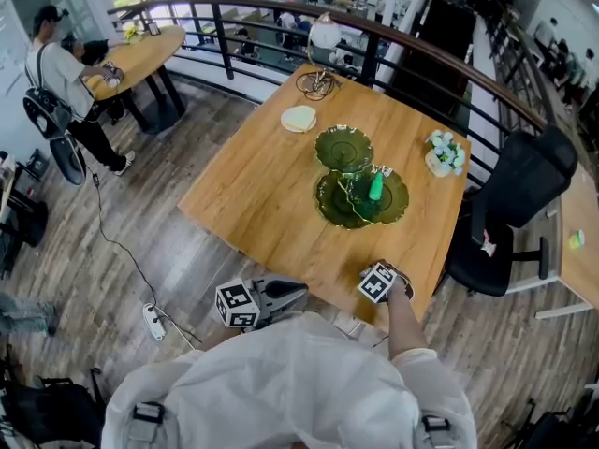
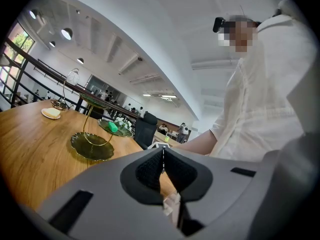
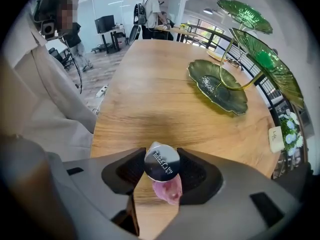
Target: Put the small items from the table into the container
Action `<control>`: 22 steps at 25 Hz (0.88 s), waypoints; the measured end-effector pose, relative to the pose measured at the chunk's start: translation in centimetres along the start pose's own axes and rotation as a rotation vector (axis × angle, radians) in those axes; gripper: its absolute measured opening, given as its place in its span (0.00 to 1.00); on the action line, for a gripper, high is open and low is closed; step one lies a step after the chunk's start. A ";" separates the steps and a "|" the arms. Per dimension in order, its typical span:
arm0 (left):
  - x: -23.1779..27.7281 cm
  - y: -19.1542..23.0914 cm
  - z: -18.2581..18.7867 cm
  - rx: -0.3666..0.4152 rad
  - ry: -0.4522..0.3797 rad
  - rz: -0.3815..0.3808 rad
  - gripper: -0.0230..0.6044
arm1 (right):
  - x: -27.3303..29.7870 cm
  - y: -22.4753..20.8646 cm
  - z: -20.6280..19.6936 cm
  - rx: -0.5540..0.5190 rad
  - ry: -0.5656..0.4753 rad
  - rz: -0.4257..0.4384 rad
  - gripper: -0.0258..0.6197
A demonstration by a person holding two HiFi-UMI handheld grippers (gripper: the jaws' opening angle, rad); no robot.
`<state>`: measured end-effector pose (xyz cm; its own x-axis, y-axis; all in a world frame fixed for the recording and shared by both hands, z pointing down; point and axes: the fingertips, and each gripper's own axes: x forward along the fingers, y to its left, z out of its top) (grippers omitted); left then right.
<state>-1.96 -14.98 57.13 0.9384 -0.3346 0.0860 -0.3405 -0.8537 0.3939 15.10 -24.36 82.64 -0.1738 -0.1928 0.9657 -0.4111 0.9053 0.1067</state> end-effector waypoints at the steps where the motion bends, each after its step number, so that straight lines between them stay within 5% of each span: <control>1: 0.0 0.0 0.0 -0.001 0.000 0.001 0.05 | 0.0 0.0 0.0 -0.002 0.003 0.001 0.34; 12: -0.2 0.2 0.0 -0.005 -0.004 0.001 0.05 | -0.4 1.0 -0.3 0.008 -0.013 0.019 0.34; 22: 0.2 0.1 0.0 -0.001 -0.007 -0.014 0.05 | -3.8 -0.9 0.5 0.154 -0.159 -0.049 0.33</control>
<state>-1.83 -15.15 57.15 0.9425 -0.3259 0.0742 -0.3278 -0.8579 0.3958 15.71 -24.60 78.77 -0.2841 -0.3033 0.9096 -0.5525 0.8271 0.1032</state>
